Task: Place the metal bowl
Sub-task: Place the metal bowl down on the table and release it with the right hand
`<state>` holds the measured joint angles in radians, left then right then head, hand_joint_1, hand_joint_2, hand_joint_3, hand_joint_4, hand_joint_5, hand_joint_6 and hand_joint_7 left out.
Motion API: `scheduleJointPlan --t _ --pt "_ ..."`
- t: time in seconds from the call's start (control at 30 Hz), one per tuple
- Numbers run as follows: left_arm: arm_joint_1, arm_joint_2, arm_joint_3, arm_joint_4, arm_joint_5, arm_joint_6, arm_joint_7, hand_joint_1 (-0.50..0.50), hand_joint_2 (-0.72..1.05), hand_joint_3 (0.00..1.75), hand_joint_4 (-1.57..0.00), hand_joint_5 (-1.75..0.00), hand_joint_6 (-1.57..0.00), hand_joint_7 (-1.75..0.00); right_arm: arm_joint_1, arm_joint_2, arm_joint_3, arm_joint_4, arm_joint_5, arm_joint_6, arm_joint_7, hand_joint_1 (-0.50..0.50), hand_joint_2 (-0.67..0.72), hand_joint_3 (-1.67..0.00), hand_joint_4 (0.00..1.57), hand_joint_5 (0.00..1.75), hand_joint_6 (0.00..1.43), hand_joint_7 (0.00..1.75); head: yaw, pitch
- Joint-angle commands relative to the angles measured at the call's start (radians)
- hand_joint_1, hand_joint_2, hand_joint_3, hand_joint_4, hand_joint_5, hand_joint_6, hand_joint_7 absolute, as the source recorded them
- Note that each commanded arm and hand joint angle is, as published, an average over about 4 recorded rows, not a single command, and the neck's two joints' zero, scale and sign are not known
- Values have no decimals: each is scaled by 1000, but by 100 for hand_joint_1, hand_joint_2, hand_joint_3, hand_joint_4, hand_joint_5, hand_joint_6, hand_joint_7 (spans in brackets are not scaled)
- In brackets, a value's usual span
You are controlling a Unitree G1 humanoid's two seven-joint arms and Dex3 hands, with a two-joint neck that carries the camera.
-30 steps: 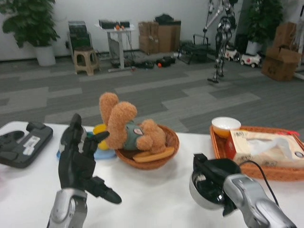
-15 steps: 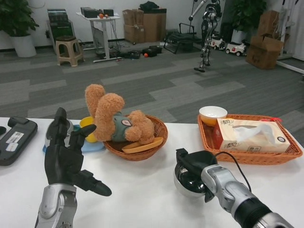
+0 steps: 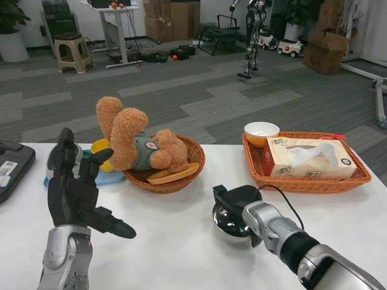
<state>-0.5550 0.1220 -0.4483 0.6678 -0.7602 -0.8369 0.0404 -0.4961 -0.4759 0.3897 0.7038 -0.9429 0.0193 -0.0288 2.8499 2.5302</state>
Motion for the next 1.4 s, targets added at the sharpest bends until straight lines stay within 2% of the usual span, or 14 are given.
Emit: scheduleJointPlan --t 0.03,0.13,0.3,0.43,0.57,0.67,0.7,0.83,0.97,1.03,1.13,1.17,1.23,1.4 --pt "-8 -1 -4 8 -5 -5 0 -46 -19 0 -108 -123 0 -7 -11 0 41 20 -14 5 -1 -8 -34 -151 61 97 0 166 0 0" --pt "-8 -1 -4 9 -5 -5 0 -46 -19 0 -108 -123 0 -7 -13 -2 54 25 -17 6 0 -8 -35 -151 54 97 0 168 0 -9" --pt "-8 -1 -4 7 -5 -5 0 -46 -19 0 -108 -123 0 -7 -4 -9 54 1 -14 4 2 -8 -35 -151 28 126 0 175 -1 -11" --pt "-8 -1 -4 7 -5 -5 0 -46 -19 0 -108 -123 0 -7 5 -13 46 -24 -8 2 4 -15 -29 -151 10 165 0 175 -1 -11" --pt "-8 -1 -3 7 -5 -5 0 -46 -19 0 -108 -123 0 -7 14 -15 33 -46 -4 3 11 -20 -13 -155 1 172 0 173 1 -12" --pt "-7 -1 -3 7 -5 -5 0 -46 -19 0 -108 -123 0 -7 23 -17 24 -63 -1 7 19 -23 3 -155 0 160 0 168 2 -12" --pt "-7 -1 -2 7 -5 -5 0 -46 -19 0 -108 -123 0 -7 25 -18 21 -66 -1 8 22 -25 9 -147 0 158 0 168 3 -12" --pt "-6 -1 -1 7 -5 -5 0 -46 -19 0 -108 -123 0 -7 30 -21 9 -71 12 14 31 -33 47 -40 0 145 0 168 5 -13" --pt "-6 -1 -1 7 -6 -5 0 -46 -19 0 -108 -123 0 -7 33 -23 3 -73 42 34 35 -38 71 -6 0 107 0 147 9 -16" --pt "-6 -1 -1 7 -6 -5 0 -46 -19 0 -108 -123 0 -7 34 -23 1 -73 70 47 35 -39 72 -2 0 90 0 136 11 -17" --pt "-6 -1 -1 7 -7 -5 0 -46 -19 0 -108 -123 0 -7 34 -23 -2 -73 113 62 36 -42 72 0 0 39 0 112 13 -17" --pt "-6 -1 -1 7 -7 -5 0 -46 -19 0 -108 -123 0 -7 34 -23 -3 -71 126 62 37 -42 72 0 0 29 0 108 14 -17" --pt "-6 -1 0 7 -7 -5 0 -46 -19 0 -108 -128 0 -7 35 -23 -8 -70 150 63 39 -42 72 0 0 19 0 101 14 -17" --pt "-6 -1 0 7 -7 -8 0 -46 -19 0 -108 -133 0 -7 45 -22 -47 -64 214 63 42 -43 72 0 0 12 0 89 17 -15"
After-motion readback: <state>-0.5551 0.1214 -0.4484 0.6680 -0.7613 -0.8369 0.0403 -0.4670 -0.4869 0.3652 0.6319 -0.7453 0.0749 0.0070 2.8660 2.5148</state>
